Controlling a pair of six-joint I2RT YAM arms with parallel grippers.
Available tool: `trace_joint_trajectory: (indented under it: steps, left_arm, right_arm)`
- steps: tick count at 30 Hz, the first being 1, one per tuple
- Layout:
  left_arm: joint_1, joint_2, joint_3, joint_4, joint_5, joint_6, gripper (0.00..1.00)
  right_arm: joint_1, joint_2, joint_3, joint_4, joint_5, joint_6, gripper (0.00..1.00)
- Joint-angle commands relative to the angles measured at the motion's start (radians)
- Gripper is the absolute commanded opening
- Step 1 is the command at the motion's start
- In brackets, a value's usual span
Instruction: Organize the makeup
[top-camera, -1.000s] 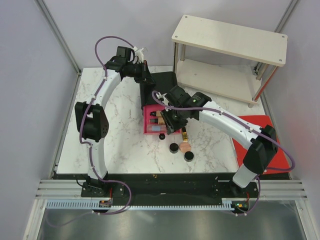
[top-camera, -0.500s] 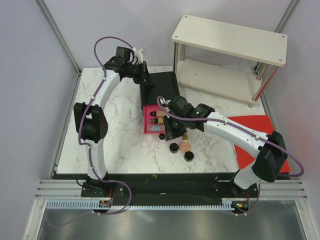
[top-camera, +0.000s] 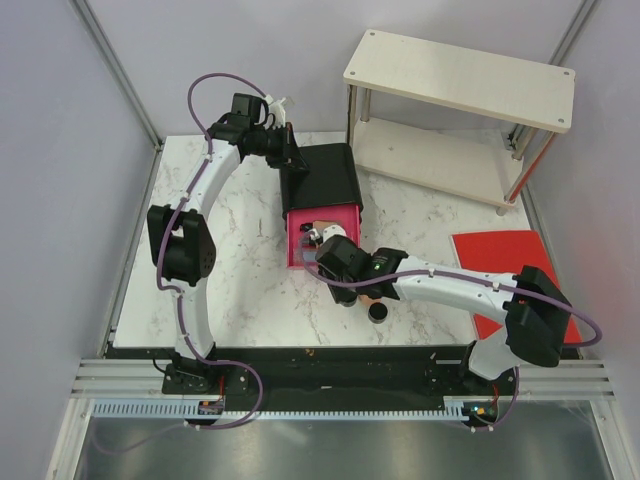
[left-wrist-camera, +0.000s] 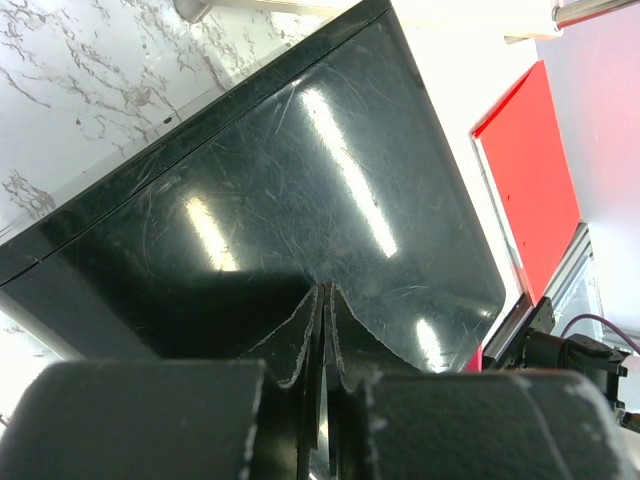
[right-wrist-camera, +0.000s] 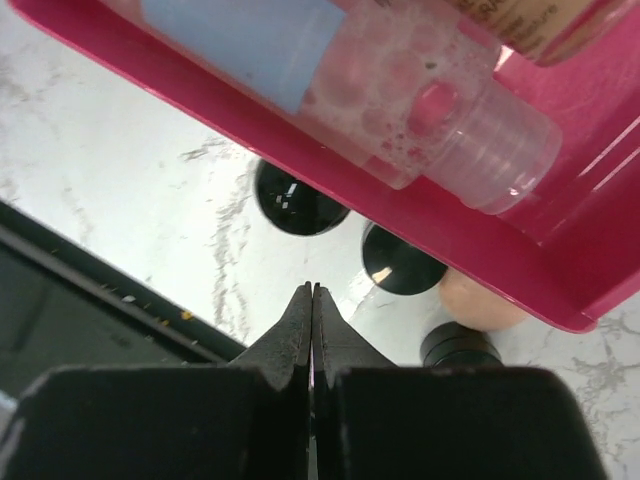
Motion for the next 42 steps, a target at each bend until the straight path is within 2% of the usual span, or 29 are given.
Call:
trace_joint_trajectory:
  steps: [1, 5, 6, 10, 27, 42]
  left_arm:
    - [0.005, 0.088, -0.062, -0.243, -0.147, 0.037, 0.07]
    - [0.007, 0.094, -0.059, -0.245, -0.138, 0.034, 0.07]
    - [0.005, 0.094, -0.057, -0.245, -0.138, 0.034, 0.07]
    - [0.007, 0.094, -0.062, -0.254, -0.147, 0.043, 0.07]
    - [0.007, 0.082, -0.067, -0.281, -0.173, 0.049, 0.07]
    - [0.007, 0.093, -0.065, -0.292, -0.177, 0.055, 0.07]
  right_arm:
    - [0.026, -0.012, -0.026, 0.093, 0.235, 0.014, 0.00]
    - [0.059, -0.007, -0.054, 0.128, 0.408, 0.008, 0.00]
    - [0.069, -0.006, -0.060, 0.139, 0.501, 0.011, 0.00]
    - [0.102, 0.017, -0.079, 0.203, 0.623, 0.004, 0.00]
    - [0.095, 0.177, 0.046, 0.398, 0.741, -0.182, 0.00]
    - [-0.017, 0.223, 0.154, 0.500, 0.726, -0.305, 0.00]
